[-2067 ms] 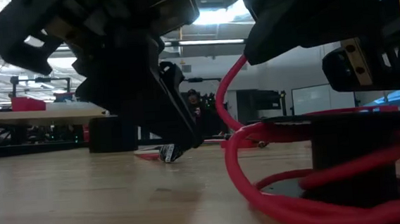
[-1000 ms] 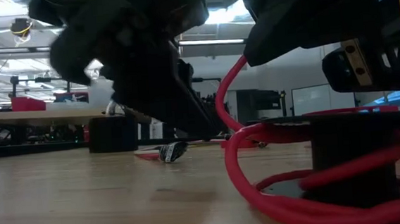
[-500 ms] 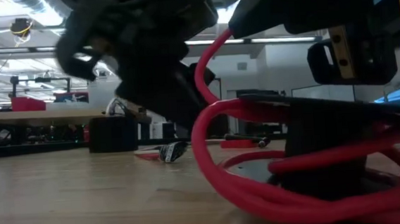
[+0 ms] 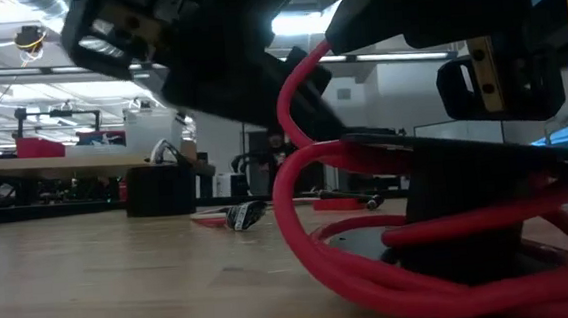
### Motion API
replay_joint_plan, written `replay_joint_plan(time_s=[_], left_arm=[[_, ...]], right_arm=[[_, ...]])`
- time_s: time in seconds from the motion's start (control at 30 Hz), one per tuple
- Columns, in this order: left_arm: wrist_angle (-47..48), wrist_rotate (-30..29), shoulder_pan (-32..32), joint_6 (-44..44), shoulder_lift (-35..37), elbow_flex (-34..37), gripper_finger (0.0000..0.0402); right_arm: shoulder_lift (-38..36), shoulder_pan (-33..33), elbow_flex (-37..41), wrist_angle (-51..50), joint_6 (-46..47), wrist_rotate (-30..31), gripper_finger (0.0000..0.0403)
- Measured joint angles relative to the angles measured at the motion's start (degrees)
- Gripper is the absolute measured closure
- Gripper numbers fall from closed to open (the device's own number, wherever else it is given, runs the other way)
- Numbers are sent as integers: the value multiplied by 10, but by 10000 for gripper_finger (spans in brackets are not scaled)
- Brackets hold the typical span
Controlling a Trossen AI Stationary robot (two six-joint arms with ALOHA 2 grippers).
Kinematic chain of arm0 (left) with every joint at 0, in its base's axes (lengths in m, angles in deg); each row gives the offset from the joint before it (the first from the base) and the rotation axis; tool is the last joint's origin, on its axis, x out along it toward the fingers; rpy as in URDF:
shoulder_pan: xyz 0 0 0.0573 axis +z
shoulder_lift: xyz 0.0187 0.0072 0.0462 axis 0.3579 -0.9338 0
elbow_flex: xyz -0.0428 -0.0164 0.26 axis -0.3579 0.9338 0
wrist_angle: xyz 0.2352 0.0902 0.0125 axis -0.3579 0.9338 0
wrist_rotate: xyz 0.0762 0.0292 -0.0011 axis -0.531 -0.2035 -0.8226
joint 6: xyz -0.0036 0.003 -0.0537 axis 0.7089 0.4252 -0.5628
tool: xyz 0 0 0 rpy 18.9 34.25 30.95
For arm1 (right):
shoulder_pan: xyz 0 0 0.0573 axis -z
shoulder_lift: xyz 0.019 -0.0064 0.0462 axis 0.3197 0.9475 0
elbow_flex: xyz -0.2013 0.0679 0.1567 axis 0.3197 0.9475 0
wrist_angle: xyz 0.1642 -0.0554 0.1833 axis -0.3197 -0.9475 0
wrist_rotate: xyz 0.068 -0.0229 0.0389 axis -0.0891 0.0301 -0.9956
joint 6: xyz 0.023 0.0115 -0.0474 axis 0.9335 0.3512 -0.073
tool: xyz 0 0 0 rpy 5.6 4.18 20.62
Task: Coil cords
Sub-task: Coil the red wire onto the spool
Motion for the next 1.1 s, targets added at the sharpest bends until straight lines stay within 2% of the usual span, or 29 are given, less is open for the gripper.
replay_joint_plan(time_s=[0.1, 0.27, 0.4, 0.63, 1.1], left_arm=[[-8, 12, 1, 2, 0, 0, 263], [-7, 82, -1, -5, 0, 0, 263], [12, 112, -2, -25, 0, 0, 263], [97, 113, -1, -70, 0, 1, 263], [98, 112, -13, -63, 0, 1, 263]], right_arm=[[0, 0, 0, 1, 0, -5, 402], [0, 0, 0, 2, 0, -5, 402], [0, 0, 0, 14, -1, -5, 402], [0, 0, 0, 26, -3, -5, 402], [0, 0, 0, 26, -2, -5, 402]])
